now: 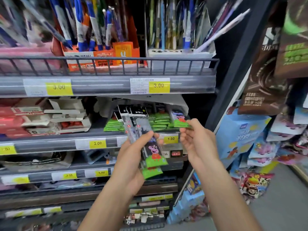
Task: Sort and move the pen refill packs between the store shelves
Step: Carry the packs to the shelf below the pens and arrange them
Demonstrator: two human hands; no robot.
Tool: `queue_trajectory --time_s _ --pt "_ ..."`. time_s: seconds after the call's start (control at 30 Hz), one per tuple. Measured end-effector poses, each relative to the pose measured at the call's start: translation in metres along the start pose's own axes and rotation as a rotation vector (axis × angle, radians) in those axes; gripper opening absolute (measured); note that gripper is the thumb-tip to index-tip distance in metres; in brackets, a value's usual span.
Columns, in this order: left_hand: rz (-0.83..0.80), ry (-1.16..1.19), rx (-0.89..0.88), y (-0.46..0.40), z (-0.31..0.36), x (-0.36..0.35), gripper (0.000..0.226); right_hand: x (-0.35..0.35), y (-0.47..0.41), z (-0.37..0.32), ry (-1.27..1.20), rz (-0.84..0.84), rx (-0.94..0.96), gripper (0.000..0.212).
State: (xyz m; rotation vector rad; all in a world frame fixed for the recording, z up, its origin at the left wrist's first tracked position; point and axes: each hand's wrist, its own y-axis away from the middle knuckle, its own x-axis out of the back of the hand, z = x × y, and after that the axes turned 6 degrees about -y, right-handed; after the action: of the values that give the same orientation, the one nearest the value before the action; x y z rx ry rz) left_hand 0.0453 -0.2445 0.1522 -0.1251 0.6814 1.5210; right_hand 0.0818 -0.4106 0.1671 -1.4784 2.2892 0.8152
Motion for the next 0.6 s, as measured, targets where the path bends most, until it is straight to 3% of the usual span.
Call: queue_trajectory --time_s 0.27,0.4,0.6 --pt "-0.006 0.075 0.015 -0.004 0.005 0.002 0.053 -0.01 -0.024 0.013 -0.136 0.039 0.037 0.024" --pt "-0.008 0.078 0.012 -0.006 0.007 0.002 0.052 -0.006 -0.021 0.023 -0.041 0.037 0.225 0.032" --pt "-0.015 0.04 0.013 -0.007 0.013 0.002 0.055 -0.013 -0.036 0.028 0.013 0.086 0.293 0.03"
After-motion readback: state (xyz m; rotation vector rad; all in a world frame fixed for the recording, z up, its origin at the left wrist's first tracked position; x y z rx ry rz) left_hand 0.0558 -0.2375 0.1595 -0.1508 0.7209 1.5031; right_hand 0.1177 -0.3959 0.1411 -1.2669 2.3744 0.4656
